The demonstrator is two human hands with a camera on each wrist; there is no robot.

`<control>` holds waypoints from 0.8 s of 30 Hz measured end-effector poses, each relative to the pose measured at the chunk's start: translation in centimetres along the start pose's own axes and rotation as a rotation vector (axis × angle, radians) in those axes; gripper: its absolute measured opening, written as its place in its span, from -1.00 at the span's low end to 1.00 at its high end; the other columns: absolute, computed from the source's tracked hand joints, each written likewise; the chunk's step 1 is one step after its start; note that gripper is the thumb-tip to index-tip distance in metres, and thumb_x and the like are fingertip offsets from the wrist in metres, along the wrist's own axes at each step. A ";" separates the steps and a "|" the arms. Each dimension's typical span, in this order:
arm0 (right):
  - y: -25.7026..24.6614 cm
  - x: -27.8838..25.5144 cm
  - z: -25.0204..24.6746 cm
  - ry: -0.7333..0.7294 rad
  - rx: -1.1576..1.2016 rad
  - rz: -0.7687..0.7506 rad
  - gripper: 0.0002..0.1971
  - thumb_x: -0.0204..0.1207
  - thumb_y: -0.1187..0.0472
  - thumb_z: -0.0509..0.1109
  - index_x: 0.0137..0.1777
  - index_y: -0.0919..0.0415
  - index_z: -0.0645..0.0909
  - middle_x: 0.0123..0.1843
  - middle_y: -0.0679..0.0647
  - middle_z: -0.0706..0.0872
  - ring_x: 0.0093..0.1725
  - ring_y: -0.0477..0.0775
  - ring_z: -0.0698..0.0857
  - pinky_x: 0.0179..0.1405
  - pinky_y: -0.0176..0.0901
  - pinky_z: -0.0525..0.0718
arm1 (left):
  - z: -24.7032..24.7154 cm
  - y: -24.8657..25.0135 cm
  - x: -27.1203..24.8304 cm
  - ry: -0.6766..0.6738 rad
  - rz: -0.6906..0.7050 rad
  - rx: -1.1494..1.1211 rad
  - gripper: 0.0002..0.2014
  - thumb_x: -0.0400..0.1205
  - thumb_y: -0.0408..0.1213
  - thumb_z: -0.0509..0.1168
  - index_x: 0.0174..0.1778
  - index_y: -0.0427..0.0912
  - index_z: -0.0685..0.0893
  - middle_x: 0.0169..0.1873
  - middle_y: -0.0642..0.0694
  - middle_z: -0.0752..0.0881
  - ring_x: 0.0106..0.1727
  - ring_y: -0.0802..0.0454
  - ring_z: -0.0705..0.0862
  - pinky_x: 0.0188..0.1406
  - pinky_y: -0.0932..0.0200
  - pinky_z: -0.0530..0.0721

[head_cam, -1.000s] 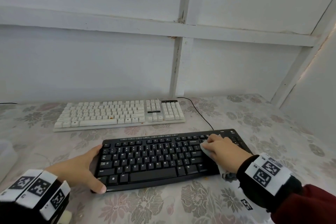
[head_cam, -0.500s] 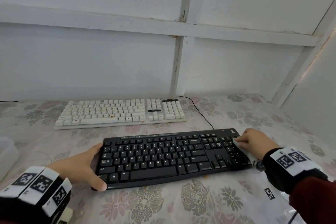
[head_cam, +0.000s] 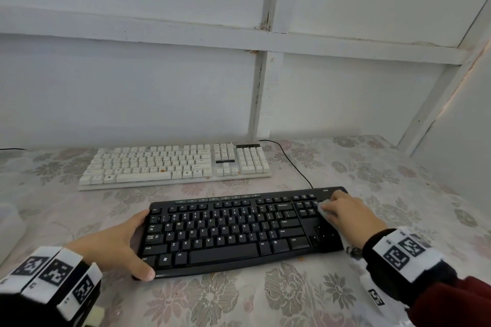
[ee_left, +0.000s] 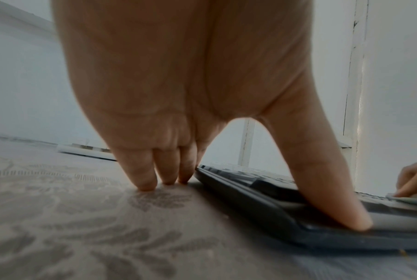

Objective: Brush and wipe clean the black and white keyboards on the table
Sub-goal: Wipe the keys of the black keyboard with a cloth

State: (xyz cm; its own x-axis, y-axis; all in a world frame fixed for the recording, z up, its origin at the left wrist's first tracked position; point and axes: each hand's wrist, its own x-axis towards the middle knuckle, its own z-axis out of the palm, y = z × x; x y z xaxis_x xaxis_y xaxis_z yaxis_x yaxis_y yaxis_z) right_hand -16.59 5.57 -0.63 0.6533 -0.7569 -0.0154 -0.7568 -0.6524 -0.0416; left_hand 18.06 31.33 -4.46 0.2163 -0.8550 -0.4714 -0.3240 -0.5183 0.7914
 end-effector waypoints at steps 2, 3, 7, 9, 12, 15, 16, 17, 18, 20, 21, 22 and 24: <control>2.0 0.0 -0.3 -0.003 -0.018 0.057 -0.65 0.70 0.11 0.14 -0.12 0.28 0.67 -0.13 0.03 0.48 -0.24 -0.01 0.54 -0.29 -0.37 0.44 | -0.1 -0.1 0.0 0.002 -0.005 -0.002 0.43 -0.16 -0.12 0.77 0.59 0.10 0.05 0.42 0.22 0.43 0.45 0.15 0.45 0.53 -0.06 0.36; 3.0 0.1 -0.4 -0.004 -0.030 0.088 -0.66 0.70 0.12 0.15 -0.09 0.29 0.69 -0.13 0.04 0.49 -0.25 0.00 0.55 -0.32 -0.37 0.41 | -0.1 0.0 0.0 -0.001 -0.006 -0.010 0.44 -0.16 -0.13 0.77 0.60 0.09 0.05 0.43 0.22 0.43 0.45 0.15 0.44 0.53 -0.06 0.36; 5.6 1.1 -0.7 -0.048 -0.106 0.198 -0.71 0.66 0.17 0.19 0.14 0.28 0.69 -0.02 0.15 0.59 -0.16 0.09 0.60 -0.17 -0.20 0.44 | -0.2 -0.2 0.1 -0.004 -0.019 -0.015 0.47 -0.15 -0.15 0.78 0.62 0.07 0.01 0.46 0.20 0.40 0.47 0.13 0.43 0.54 -0.06 0.35; 6.1 1.3 -1.0 -0.084 -0.123 0.254 -0.70 0.66 0.17 0.19 0.15 0.30 0.70 -0.01 0.17 0.61 -0.10 0.14 0.65 -0.13 -0.20 0.48 | -0.1 -0.2 0.1 -0.005 -0.029 -0.030 0.46 -0.16 -0.18 0.78 0.62 0.08 0.02 0.45 0.18 0.42 0.46 0.11 0.44 0.52 -0.07 0.37; 4.8 1.1 -2.3 -0.046 -0.033 0.230 -0.67 0.66 0.15 0.20 0.14 0.39 0.68 0.04 0.25 0.65 -0.06 0.17 0.70 -0.13 -0.21 0.56 | 0.0 0.2 -0.1 -0.014 -0.020 -0.061 0.39 -0.13 -0.25 0.77 0.57 0.08 0.09 0.42 0.15 0.45 0.44 0.09 0.48 0.50 -0.08 0.41; -0.7 0.3 -3.8 -0.014 0.084 0.022 -0.64 0.69 0.06 0.15 0.17 0.23 0.71 0.03 0.09 0.58 -0.11 0.00 0.58 -0.24 -0.35 0.39 | 0.2 0.8 -0.4 -0.027 -0.017 -0.071 0.28 -0.09 -0.30 0.75 0.50 0.12 0.15 0.39 0.13 0.49 0.41 0.11 0.51 0.48 -0.05 0.45; -3.4 -0.1 -4.2 -0.032 0.136 -0.072 -0.66 0.69 0.04 0.15 0.20 0.16 0.70 0.07 0.05 0.57 -0.05 -0.01 0.58 -0.18 -0.38 0.39 | 0.2 1.0 -0.4 -0.026 -0.021 -0.062 0.25 -0.06 -0.31 0.74 0.48 0.14 0.15 0.39 0.14 0.49 0.40 0.13 0.51 0.47 -0.03 0.45; -6.2 -0.4 -4.4 -0.058 0.191 -0.166 -0.66 0.69 0.03 0.14 0.22 0.13 0.69 0.10 0.02 0.56 0.00 -0.01 0.59 -0.12 -0.39 0.41 | 0.2 1.1 -0.5 -0.026 -0.020 -0.053 0.22 -0.04 -0.32 0.73 0.47 0.15 0.16 0.38 0.16 0.49 0.39 0.15 0.51 0.47 0.00 0.45; -9.0 -0.6 -4.4 -0.092 0.241 -0.251 -0.66 0.69 0.04 0.14 0.22 0.15 0.68 0.13 0.02 0.56 0.05 0.00 0.60 -0.04 -0.38 0.44 | 0.2 1.2 -0.5 -0.021 -0.020 -0.045 0.20 -0.03 -0.31 0.72 0.45 0.16 0.16 0.36 0.18 0.49 0.38 0.17 0.51 0.47 0.03 0.45; -14.3 -0.8 -3.8 -0.166 0.300 -0.388 -0.67 0.68 0.09 0.15 0.16 0.25 0.68 0.14 0.05 0.56 0.12 0.09 0.61 0.11 -0.27 0.48 | 0.2 1.3 -0.7 -0.013 -0.018 -0.018 0.19 -0.05 -0.25 0.72 0.41 0.19 0.15 0.33 0.22 0.49 0.36 0.21 0.51 0.46 0.08 0.44; -16.6 -0.8 -3.3 -0.198 0.309 -0.439 -0.69 0.68 0.11 0.16 0.12 0.29 0.67 0.14 0.07 0.56 0.14 0.13 0.60 0.17 -0.21 0.50 | 0.1 1.2 -0.7 -0.007 -0.013 -0.012 0.22 -0.09 -0.20 0.74 0.41 0.19 0.15 0.34 0.22 0.49 0.36 0.21 0.50 0.47 0.07 0.43; -18.8 -0.6 -2.6 -0.226 0.303 -0.481 -0.70 0.67 0.13 0.17 0.10 0.31 0.66 0.15 0.10 0.55 0.15 0.17 0.58 0.23 -0.12 0.52 | 0.0 1.2 -0.7 -0.008 -0.008 -0.015 0.27 -0.14 -0.15 0.76 0.43 0.18 0.15 0.34 0.20 0.50 0.37 0.20 0.51 0.48 0.04 0.43; -22.5 0.0 -1.6 -0.250 0.289 -0.559 -0.75 0.65 0.20 0.18 0.08 0.33 0.64 0.16 0.18 0.53 0.16 0.27 0.54 0.21 0.09 0.56 | -0.1 1.1 -0.7 -0.008 -0.011 -0.010 0.36 -0.20 -0.11 0.77 0.50 0.10 0.13 0.32 0.16 0.55 0.35 0.17 0.55 0.43 0.05 0.50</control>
State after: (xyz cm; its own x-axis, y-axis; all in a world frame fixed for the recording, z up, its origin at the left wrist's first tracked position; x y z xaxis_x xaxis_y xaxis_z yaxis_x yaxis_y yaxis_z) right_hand 0.38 20.21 1.85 0.9564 -0.2547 -0.1428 -0.2904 -0.8804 -0.3750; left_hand 17.64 31.38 -3.22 0.2123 -0.8492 -0.4835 -0.3119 -0.5278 0.7900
